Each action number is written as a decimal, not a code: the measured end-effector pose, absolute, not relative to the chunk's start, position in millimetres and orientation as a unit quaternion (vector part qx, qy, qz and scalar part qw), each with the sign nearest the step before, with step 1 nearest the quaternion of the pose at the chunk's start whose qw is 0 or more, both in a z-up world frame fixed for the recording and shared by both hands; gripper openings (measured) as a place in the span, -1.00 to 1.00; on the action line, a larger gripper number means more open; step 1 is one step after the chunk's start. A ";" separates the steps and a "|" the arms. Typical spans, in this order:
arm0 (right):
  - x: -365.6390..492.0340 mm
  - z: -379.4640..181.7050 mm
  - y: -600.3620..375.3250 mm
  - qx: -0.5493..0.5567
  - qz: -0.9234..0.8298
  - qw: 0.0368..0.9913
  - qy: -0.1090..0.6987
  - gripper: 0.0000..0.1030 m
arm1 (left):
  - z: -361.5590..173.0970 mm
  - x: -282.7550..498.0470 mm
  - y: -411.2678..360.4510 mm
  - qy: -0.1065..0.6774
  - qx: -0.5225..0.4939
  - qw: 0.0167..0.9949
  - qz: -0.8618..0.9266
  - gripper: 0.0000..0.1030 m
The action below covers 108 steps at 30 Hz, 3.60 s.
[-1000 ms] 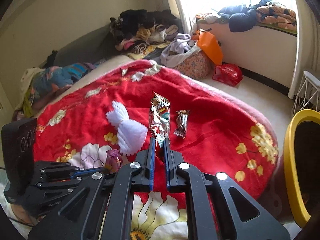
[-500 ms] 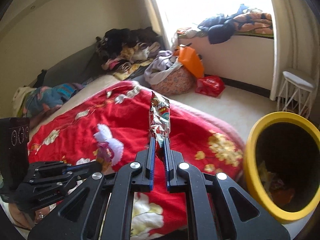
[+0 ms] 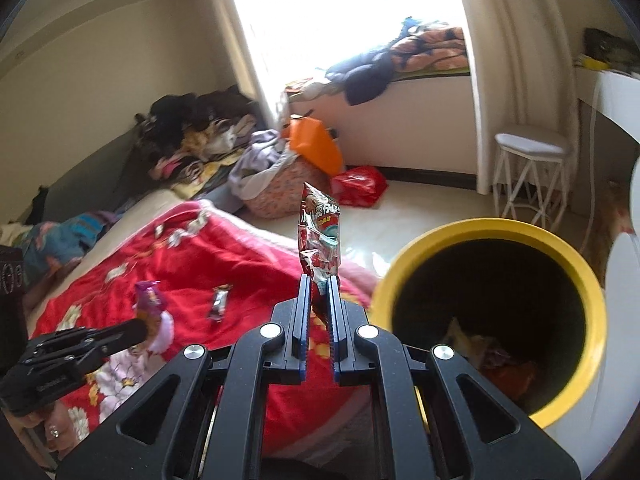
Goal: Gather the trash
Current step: 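Carry the orange wrapper and silver wrapper with both tools over the yellow-rimmed bin, then open the left tool over the bin while the right tool releases the silver wrapper, then move both open tools back from the bin to the bed, then grasp the white foam-mesh bundle with the left tool while the right tool grasps the dark chocolate wrapper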
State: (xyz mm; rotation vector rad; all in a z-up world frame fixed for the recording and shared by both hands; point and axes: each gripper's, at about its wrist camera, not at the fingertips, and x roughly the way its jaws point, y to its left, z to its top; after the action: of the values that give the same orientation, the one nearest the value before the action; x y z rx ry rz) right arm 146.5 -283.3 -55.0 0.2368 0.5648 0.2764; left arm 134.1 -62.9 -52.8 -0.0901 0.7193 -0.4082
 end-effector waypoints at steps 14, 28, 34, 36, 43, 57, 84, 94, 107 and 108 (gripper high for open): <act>143.3 -71.8 -353.8 0.148 0.046 0.948 0.277 -0.85 | -49.8 141.1 -107.7 0.345 -0.017 0.910 -0.229 -0.97; 143.9 -92.7 -390.3 0.172 0.003 0.939 0.298 -0.85 | -52.6 153.7 -156.3 0.346 0.014 0.901 -0.263 -0.97; 146.2 -102.1 -402.3 0.187 -0.010 0.933 0.307 -0.85 | -58.2 161.3 -180.0 0.351 0.024 0.894 -0.278 -0.97; 146.4 -104.3 -406.1 0.191 -0.012 0.932 0.308 -0.85 | -59.3 164.1 -187.5 0.351 0.027 0.893 -0.280 -0.97; 150.5 -113.4 -415.0 0.205 -0.014 0.926 0.316 -0.85 | -64.7 177.3 -220.2 0.357 0.038 0.886 -0.293 -0.97; 149.9 -114.4 -426.6 0.225 -0.010 0.923 0.312 -0.28 | -79.9 223.3 -245.3 0.383 0.020 0.879 -0.282 -0.06; 145.9 -78.5 -306.3 0.129 0.097 0.947 0.279 0.42 | -47.9 165.9 -85.0 0.300 -0.042 0.945 -0.125 0.79; 163.7 -81.2 -238.3 0.103 0.168 0.930 0.311 0.42 | -55.1 166.2 -7.2 0.311 -0.106 0.943 -0.055 0.79; 209.4 -111.4 -147.9 0.065 0.237 0.891 0.381 0.29 | -87.8 162.5 71.6 0.349 -0.188 0.918 -0.001 0.79; 212.6 -113.7 -143.3 0.063 0.240 0.889 0.386 0.23 | -91.2 161.3 76.7 0.352 -0.194 0.916 0.001 0.79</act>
State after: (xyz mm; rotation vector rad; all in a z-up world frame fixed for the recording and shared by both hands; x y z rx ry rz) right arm 212.6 -143.3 -113.7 0.1307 0.8011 0.4984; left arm 161.3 76.7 -91.2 -0.3996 0.7240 0.0015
